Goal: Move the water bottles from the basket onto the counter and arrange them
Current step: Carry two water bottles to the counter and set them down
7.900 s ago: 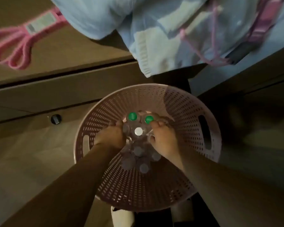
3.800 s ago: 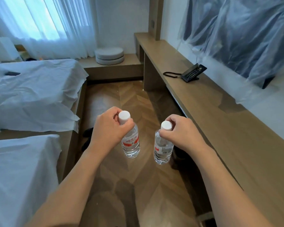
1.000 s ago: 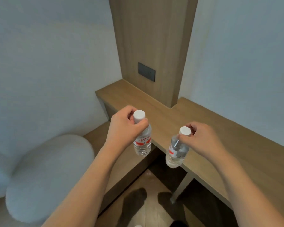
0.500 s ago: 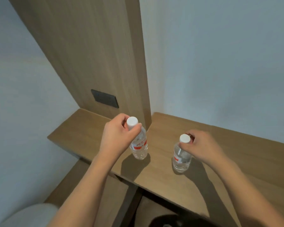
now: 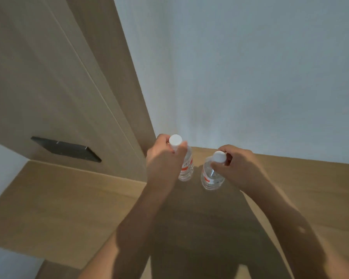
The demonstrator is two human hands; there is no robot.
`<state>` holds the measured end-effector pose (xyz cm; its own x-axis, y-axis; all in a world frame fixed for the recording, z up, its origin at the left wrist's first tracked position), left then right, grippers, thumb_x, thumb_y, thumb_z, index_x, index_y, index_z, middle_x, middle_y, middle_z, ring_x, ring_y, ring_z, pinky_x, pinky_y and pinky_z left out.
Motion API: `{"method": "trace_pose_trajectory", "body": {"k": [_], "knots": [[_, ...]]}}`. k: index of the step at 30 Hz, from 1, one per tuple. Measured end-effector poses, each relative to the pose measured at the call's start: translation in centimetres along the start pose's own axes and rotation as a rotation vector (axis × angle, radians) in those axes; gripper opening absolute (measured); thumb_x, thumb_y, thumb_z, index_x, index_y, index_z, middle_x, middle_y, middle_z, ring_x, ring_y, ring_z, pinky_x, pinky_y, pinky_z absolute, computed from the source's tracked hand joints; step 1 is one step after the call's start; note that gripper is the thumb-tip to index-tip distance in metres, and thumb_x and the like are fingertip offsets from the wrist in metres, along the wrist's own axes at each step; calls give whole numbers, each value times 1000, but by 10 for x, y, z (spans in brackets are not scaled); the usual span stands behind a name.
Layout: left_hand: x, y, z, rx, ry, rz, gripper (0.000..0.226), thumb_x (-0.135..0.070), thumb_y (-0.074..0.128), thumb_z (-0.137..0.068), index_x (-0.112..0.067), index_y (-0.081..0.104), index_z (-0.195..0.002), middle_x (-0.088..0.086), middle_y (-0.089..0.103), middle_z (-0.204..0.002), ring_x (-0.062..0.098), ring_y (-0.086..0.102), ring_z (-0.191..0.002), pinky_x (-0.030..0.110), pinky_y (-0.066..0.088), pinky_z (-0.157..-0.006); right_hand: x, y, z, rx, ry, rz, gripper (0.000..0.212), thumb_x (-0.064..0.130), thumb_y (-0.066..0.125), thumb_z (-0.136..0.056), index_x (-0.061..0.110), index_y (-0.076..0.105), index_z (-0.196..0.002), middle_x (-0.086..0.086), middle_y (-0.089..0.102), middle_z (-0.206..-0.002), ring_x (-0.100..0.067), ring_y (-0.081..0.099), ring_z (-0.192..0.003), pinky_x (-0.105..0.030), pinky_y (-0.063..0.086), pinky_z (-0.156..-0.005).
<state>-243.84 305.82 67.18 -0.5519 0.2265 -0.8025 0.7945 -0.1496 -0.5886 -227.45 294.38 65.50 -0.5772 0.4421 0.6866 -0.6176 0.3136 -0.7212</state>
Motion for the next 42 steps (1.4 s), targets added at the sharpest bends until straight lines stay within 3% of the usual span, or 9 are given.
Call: {"method": "trace_pose_trajectory", "body": {"k": [2, 6, 11, 21, 25, 28, 32, 37, 42], "knots": [[-1, 15, -23, -7, 48, -31, 25, -37, 65, -87, -14, 62, -96, -3, 59, -74, 19, 57, -73, 27, 41, -64, 0, 4, -18, -44, 15, -30, 15, 27, 76, -76, 22, 67, -87, 6, 67, -72, -13, 62, -68, -32, 52, -68], [4, 39, -63, 8, 43, -50, 25, -39, 65, -86, -16, 59, -96, -4, 63, -79, 19, 60, -74, 26, 36, -60, 4, 8, -50, -74, 28, 10, 18, 35, 74, -77, 27, 66, -91, 8, 66, -73, -14, 61, -72, -32, 50, -70], [6, 57, -82, 37, 56, -26, 29, -40, 64, -90, -16, 59, -105, -2, 66, -89, 19, 65, -81, 33, 55, -69, 6, 10, -80, -88, 31, 31, 22, 38, 72, -79, 27, 67, -98, 9, 69, -82, -12, 63, -77, -35, 54, -73], [5, 59, -89, 181, -66, -97, 28, -33, 60, -87, -19, 49, -109, -1, 60, -98, 25, 60, -91, 34, 51, -75, 11, 18, -104, -106, 60, -61, 26, 24, 66, -83, 25, 60, -109, 2, 63, -97, -16, 58, -84, -38, 51, -79], [-2, 52, -85, 162, 70, -213, 57, -32, 63, -83, -10, 44, -132, 12, 48, -122, 35, 54, -106, 45, 50, -87, 15, 9, -97, -94, 89, -35, 46, 24, 66, -87, 23, 52, -130, 5, 59, -106, -12, 55, -89, -28, 44, -80], [-17, 42, -75, 108, 229, -248, 70, -32, 64, -80, -10, 35, -140, 15, 42, -131, 34, 49, -113, 45, 49, -91, 13, -7, -77, -202, 137, -13, 55, 27, 64, -90, 23, 45, -141, 1, 56, -124, -15, 58, -101, -28, 46, -88], [-39, 42, -57, 106, 519, -293, 62, -30, 63, -81, -7, 43, -135, 15, 50, -130, 30, 50, -115, 42, 46, -95, 10, -28, -41, -346, 116, 1, 53, 22, 62, -92, 17, 46, -142, -2, 50, -139, -17, 52, -122, -27, 39, -97], [-61, 62, -38, 125, 638, -259, 52, -24, 58, -82, -7, 53, -131, 12, 57, -127, 29, 54, -119, 42, 46, -100, -4, -58, -3, -404, 182, 35, 53, 24, 58, -92, 19, 43, -143, 1, 45, -145, -14, 43, -131, -30, 37, -107], [-92, 91, -11, 228, 741, -275, 51, -27, 54, -89, -11, 48, -136, 13, 51, -135, 29, 47, -126, 41, 40, -106, -32, -88, 44, -459, 258, 112, 54, 21, 59, -91, 12, 45, -143, -6, 47, -144, -20, 40, -134, -28, 30, -109]]}}
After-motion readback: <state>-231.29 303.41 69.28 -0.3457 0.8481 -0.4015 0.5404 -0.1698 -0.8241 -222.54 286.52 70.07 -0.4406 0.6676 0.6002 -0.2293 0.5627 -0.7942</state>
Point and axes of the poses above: each hand's wrist, its own z-axis away from the middle knuckle, its own y-axis out of the palm, x = y × z, the point moved 4 cm from there along -z, towards the middle knuckle
